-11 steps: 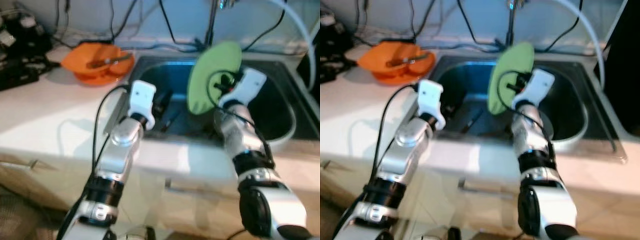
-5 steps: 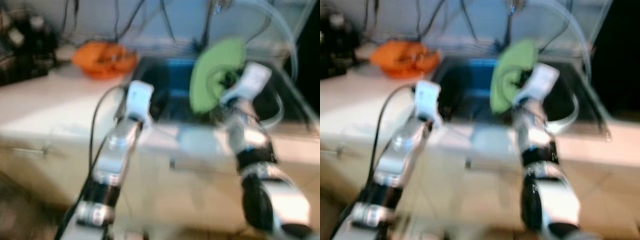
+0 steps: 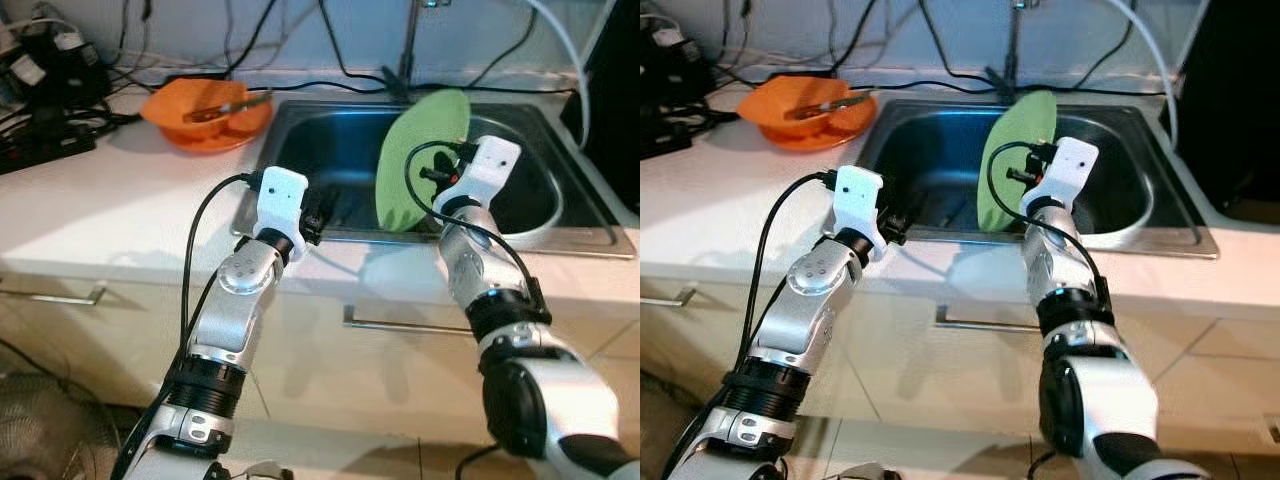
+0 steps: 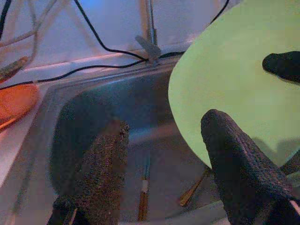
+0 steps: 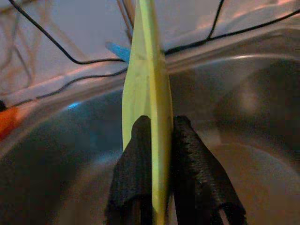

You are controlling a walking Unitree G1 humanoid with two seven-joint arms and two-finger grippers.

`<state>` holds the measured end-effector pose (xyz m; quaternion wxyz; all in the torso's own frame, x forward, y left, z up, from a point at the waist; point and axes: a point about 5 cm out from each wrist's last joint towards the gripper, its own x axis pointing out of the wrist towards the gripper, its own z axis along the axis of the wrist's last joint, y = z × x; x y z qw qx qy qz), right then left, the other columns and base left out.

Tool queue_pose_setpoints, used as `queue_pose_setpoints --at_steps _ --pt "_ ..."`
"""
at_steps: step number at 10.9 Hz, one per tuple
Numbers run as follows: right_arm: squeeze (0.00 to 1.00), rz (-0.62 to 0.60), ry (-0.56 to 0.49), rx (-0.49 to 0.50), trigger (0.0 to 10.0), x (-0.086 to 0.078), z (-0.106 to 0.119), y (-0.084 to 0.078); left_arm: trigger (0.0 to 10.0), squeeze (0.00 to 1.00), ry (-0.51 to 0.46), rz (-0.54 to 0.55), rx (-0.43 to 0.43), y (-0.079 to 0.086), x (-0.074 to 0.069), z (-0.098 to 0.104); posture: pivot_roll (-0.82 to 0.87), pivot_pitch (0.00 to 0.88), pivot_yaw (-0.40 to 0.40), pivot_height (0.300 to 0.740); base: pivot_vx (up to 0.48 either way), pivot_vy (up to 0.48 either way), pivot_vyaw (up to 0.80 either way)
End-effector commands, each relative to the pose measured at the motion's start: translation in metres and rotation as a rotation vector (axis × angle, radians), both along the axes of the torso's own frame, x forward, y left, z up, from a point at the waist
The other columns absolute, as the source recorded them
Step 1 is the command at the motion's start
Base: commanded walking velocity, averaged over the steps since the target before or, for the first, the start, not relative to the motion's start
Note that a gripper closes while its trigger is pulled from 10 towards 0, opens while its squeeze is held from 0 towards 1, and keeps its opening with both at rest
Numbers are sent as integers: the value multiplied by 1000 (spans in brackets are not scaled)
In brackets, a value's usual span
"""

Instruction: Kitchen organization

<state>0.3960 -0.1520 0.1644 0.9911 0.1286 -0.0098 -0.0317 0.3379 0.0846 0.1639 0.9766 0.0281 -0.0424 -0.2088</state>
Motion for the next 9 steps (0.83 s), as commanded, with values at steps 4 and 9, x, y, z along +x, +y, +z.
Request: queue_pose_setpoints --at_steps 4,9 --pt "0 -4 73 -160 10000 15 19 2 10000 0 -6 -5 18 -2 -2 1 60 41 30 740 0 0 0" --pt "0 27 183 -180 10000 16 11 7 10000 0 6 -11 29 -3 -4 -1 79 47 28 740 0 0 0"
